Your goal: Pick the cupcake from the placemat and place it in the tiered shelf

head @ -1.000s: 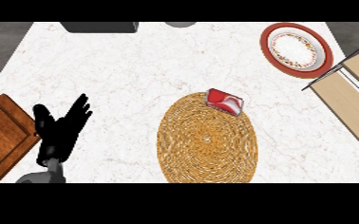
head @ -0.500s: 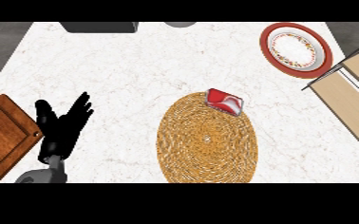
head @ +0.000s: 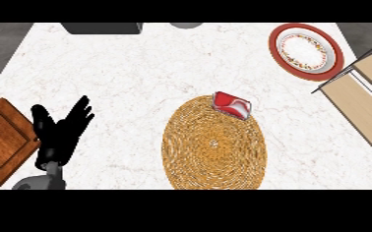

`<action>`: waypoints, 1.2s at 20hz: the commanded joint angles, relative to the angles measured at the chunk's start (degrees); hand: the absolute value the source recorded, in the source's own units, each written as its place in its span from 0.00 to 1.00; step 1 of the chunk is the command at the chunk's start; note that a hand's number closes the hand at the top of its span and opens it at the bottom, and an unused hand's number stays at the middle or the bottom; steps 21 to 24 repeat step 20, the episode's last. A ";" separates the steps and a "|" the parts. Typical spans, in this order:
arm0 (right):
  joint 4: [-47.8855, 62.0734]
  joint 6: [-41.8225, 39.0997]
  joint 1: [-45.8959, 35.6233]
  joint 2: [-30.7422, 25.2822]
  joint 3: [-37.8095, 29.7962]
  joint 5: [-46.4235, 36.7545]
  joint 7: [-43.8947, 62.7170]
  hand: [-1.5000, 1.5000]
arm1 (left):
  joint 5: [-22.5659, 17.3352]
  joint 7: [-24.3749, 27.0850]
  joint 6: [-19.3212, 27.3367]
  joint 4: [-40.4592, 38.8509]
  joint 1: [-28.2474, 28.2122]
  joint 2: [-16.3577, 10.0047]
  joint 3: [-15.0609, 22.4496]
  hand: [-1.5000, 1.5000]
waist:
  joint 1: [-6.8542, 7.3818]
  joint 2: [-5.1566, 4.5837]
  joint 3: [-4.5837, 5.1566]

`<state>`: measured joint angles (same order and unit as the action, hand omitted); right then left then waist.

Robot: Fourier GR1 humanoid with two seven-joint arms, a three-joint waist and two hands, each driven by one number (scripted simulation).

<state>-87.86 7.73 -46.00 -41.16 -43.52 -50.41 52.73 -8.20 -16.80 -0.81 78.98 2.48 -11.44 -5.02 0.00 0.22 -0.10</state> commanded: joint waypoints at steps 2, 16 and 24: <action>-5.68 2.97 4.66 -2.54 -3.90 -1.89 1.75 0.00 | 1.24 1.71 0.38 -4.06 0.30 0.18 -0.43 0.50 | -0.80 -0.12 0.12; -23.76 -13.08 15.29 -9.64 -30.00 10.23 6.75 0.00 | 1.42 1.04 1.14 -2.45 -0.89 1.41 -0.50 0.50 | -2.34 0.38 0.08; -30.77 -18.43 19.46 -6.68 -36.60 15.60 7.06 0.00 | 1.51 -0.40 0.93 -0.53 -1.04 0.90 -0.45 0.50 | -1.50 0.23 0.06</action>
